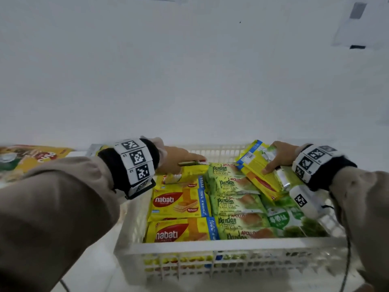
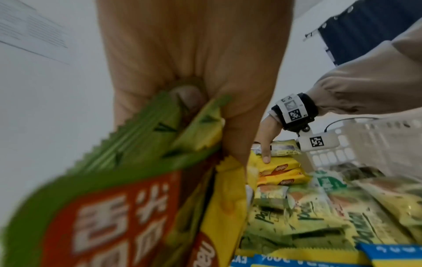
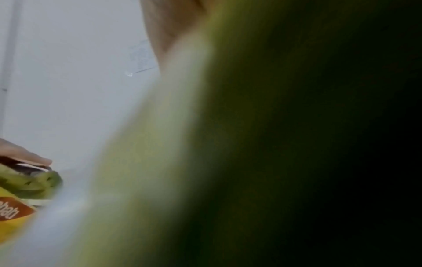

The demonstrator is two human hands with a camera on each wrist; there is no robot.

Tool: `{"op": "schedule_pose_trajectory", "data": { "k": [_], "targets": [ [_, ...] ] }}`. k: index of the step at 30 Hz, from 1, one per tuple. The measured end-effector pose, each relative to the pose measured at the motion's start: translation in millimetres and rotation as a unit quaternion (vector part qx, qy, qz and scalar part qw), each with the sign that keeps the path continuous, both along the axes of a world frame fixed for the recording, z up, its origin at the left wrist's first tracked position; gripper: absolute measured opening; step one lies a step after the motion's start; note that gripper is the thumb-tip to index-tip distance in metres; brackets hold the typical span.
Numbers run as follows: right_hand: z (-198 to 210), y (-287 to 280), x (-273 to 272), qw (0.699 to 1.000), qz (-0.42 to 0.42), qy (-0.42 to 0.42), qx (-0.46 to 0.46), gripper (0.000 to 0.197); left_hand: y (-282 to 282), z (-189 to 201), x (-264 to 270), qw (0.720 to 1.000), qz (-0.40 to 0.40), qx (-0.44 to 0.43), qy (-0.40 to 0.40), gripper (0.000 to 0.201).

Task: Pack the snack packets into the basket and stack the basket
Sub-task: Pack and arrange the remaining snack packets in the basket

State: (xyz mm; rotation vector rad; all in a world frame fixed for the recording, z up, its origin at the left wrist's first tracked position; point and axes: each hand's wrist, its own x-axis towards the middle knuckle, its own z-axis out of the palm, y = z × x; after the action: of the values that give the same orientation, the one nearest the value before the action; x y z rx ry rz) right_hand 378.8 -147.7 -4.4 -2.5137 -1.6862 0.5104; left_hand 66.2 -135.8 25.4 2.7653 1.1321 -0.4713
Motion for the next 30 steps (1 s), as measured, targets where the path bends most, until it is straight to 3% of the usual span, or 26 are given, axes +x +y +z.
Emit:
{"op": "schedule_pose_trajectory", "data": {
  "k": [2, 5, 9, 15, 20, 23, 27, 30],
  "targets": [
    [-13, 4, 8, 1.0, 0.017, -0.017, -0.016, 0.117, 1, -4, 3, 0.998, 0.007, -0.004, 0.055, 0.075],
    [-19, 2, 8, 0.998, 0.019, -0.05, -0.026, 0.11, 2, -8, 5, 0.993, 0.029, 0.001, 0.116, 0.083],
    [-18, 8, 10, 0.996, 0.046, -0.068, -0.03, 0.12, 1, 0, 3, 0.997, 0.064, -0.014, 0.031, 0.081],
    [9, -5, -3, 0.997, 0.068, -0.027, 0.025, 0.079, -1, 37, -17, 0.983, 0.141, -0.038, -0.113, 0.062],
    [40, -24, -31, 0.971, 0.22, 0.051, 0.083, 0.075, 3, 38, -58, 0.958, 0.231, -0.023, -0.17, 0.055],
    [42, -41, -62, 0.946, 0.309, 0.09, 0.035, 0.072, 5, 16, -78, 0.942, 0.274, -0.006, -0.193, 0.049],
    [1, -43, -99, 0.91, 0.396, 0.078, -0.098, 0.082, 8, -24, -84, 0.926, 0.309, 0.014, -0.215, 0.053],
    [-23, -38, -111, 0.893, 0.421, 0.09, -0.134, 0.091, 10, -46, -81, 0.917, 0.31, -0.013, -0.25, 0.06]
  ]
}}
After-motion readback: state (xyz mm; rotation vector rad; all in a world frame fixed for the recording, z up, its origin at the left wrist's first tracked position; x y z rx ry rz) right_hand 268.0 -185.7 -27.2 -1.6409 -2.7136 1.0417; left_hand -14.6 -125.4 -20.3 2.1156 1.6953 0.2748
